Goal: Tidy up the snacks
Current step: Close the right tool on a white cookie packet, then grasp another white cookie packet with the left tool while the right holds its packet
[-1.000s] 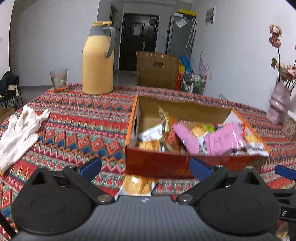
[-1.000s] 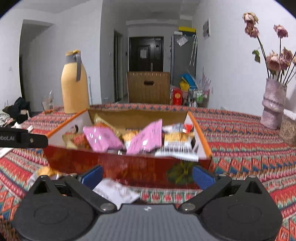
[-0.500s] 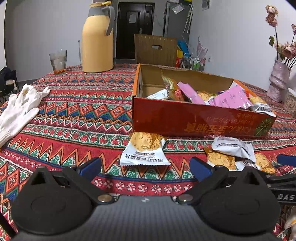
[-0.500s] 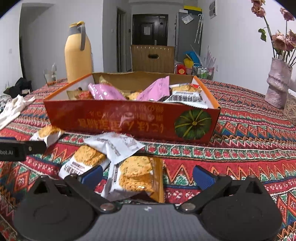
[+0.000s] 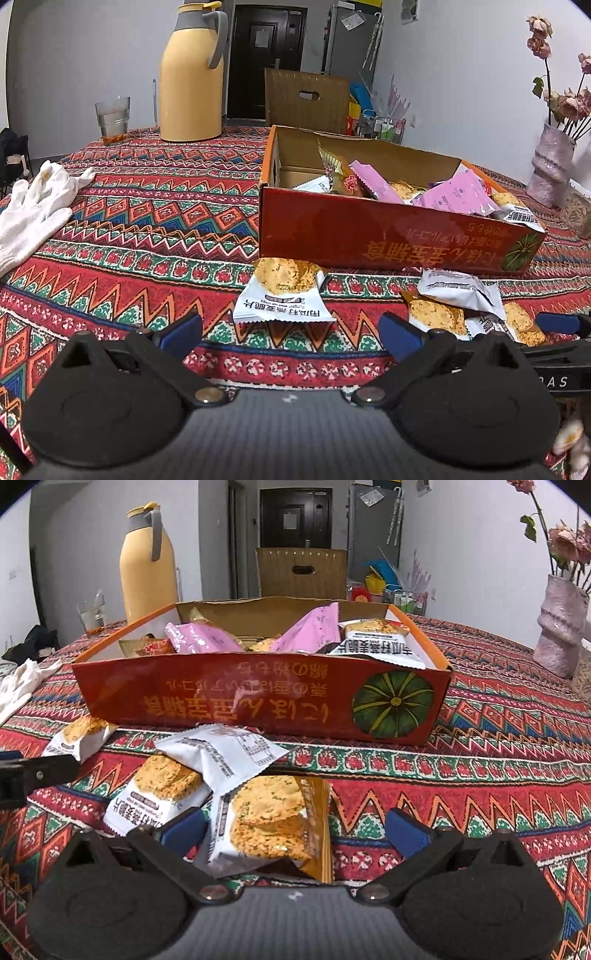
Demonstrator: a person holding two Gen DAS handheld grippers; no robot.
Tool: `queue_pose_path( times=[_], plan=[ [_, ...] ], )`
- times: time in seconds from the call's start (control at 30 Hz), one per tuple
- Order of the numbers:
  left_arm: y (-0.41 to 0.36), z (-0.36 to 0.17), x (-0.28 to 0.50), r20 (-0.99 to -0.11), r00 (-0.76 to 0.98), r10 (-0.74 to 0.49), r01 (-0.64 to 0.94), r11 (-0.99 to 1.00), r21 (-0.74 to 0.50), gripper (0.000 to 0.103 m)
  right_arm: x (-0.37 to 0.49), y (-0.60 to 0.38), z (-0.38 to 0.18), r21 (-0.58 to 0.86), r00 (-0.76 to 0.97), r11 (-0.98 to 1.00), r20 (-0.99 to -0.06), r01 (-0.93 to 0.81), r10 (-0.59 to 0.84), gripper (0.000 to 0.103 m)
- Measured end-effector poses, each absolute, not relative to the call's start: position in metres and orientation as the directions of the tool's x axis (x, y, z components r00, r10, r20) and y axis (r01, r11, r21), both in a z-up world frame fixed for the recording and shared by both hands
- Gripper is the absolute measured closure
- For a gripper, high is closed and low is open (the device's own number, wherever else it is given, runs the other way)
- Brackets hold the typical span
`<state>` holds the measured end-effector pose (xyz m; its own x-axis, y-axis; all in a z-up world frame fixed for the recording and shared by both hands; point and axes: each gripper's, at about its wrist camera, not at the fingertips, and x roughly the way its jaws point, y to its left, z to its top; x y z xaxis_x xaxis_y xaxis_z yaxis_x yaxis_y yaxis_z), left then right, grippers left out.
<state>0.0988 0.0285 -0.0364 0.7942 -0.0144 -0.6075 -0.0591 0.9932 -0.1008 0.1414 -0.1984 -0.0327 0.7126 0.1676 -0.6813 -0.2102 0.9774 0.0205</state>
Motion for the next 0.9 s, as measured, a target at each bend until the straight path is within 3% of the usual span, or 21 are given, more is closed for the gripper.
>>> queue_pose_path(
  times=[0.07,0.13,0.2,0.27,0.5,0.9],
  plan=[
    [0.029,-0.036,0.098,-0.607,0.795,-0.015,-0.061,0.993,-0.104,0.000,0.141,-0.198,-0.033,0.023,0.715,0.977,-0.678,-0.210,0.170,0.000],
    [0.030,-0.037,0.099,-0.609,0.793,-0.016,-0.062,0.992,-0.107,0.000,0.138,-0.199,-0.032,0.030,0.726,0.975,-0.662,-0.222,0.186,0.008],
    [0.029,-0.037,0.099,-0.609,0.793,-0.016,-0.061,0.993,-0.106,0.000,0.133,-0.197,-0.031,0.029,0.738,0.971,-0.644,-0.238,0.200,0.029],
    [0.029,-0.037,0.098,-0.608,0.794,-0.015,-0.061,0.993,-0.103,0.000,0.129,-0.195,-0.029,0.025,0.746,0.966,-0.631,-0.256,0.214,0.044],
    [0.029,-0.037,0.098,-0.610,0.792,-0.011,-0.065,0.993,-0.102,0.000,0.114,-0.195,-0.023,0.011,0.781,0.967,-0.587,-0.253,0.211,0.056],
    [0.036,-0.020,0.102,-0.618,0.786,0.014,-0.069,0.995,-0.066,0.000,0.089,-0.230,-0.006,0.045,0.851,0.985,-0.498,-0.167,0.167,0.057]
  ],
)
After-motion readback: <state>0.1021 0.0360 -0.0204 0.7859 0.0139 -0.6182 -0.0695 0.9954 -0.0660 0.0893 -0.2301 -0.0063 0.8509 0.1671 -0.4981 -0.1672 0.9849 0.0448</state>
